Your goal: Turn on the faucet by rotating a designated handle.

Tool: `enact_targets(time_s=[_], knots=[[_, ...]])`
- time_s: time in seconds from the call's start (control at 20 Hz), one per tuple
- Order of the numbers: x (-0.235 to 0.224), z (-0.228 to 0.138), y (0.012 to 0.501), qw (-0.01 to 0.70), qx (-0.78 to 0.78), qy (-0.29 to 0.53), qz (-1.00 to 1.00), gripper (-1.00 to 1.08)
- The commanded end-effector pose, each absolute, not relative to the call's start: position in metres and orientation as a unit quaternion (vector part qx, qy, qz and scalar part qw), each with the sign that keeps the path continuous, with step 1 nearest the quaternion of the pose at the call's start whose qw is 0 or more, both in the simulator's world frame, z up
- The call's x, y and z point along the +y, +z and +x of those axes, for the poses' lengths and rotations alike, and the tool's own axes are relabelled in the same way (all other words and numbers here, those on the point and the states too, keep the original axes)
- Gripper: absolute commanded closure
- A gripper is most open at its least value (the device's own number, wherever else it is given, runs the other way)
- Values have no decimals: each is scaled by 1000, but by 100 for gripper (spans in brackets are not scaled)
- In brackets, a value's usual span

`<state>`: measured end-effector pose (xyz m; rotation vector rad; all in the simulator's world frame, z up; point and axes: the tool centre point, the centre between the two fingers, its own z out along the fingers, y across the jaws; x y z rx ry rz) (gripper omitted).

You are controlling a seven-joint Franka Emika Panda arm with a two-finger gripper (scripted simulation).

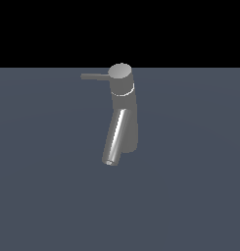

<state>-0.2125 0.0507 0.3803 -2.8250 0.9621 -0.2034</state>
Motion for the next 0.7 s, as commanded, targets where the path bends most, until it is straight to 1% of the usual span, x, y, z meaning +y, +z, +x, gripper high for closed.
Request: enact_targets(time_s=[0.0, 0.65], knots=[[57, -204, 372, 83, 353, -79, -929, 108], [81, -154, 338, 120, 499, -132, -848, 108]])
